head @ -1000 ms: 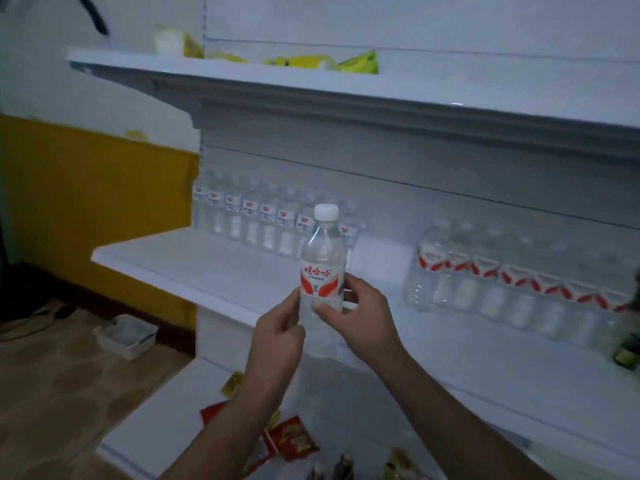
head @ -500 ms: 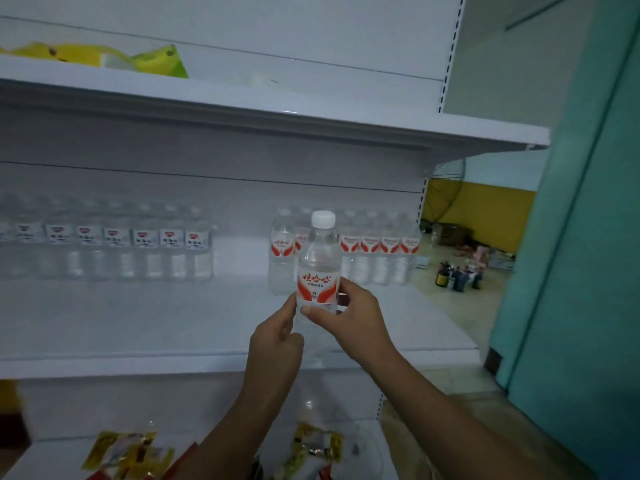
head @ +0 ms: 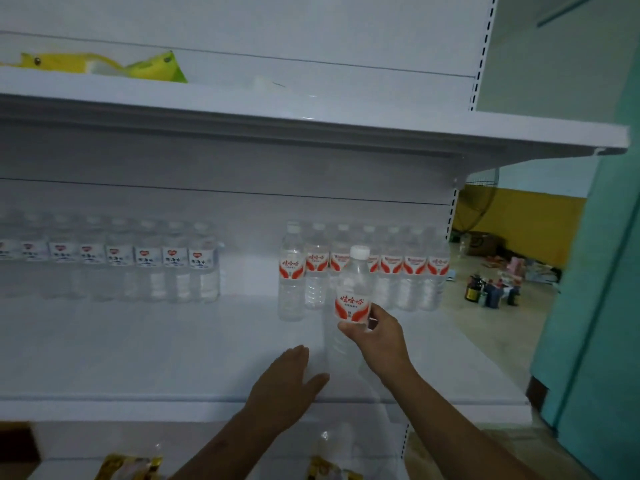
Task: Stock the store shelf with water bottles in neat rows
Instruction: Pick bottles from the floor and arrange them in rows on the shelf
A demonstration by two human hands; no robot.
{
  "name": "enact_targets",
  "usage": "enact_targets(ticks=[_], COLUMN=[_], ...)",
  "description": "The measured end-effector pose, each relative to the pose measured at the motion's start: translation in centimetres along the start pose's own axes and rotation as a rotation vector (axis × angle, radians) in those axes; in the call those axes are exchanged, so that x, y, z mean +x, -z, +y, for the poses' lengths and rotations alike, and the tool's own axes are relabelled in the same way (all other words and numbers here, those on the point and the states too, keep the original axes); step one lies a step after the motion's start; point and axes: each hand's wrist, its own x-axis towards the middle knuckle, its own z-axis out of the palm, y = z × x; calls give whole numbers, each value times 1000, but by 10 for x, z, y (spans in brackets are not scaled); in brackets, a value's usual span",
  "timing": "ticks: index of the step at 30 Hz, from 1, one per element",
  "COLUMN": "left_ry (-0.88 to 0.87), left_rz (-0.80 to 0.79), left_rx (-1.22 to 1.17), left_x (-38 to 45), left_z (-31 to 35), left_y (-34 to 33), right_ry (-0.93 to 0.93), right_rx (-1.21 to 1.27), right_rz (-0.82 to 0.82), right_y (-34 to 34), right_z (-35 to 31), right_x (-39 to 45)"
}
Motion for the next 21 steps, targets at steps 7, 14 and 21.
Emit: enact_targets(ticks=[7, 14, 21], left_ry=[-1, 2, -8], left_rz=[-50, 21, 28], left_rx=[141, 97, 71], left_x=[36, 38, 36], left_z=[-17, -26, -24], left_y=[-21, -29, -26], right_ry=[69, 49, 55], right_rx=[-12, 18, 28], right_rz=[-90, -78, -52], right_y=[-37, -71, -85], right_z=[18, 36, 42], right_x=[76, 129, 136])
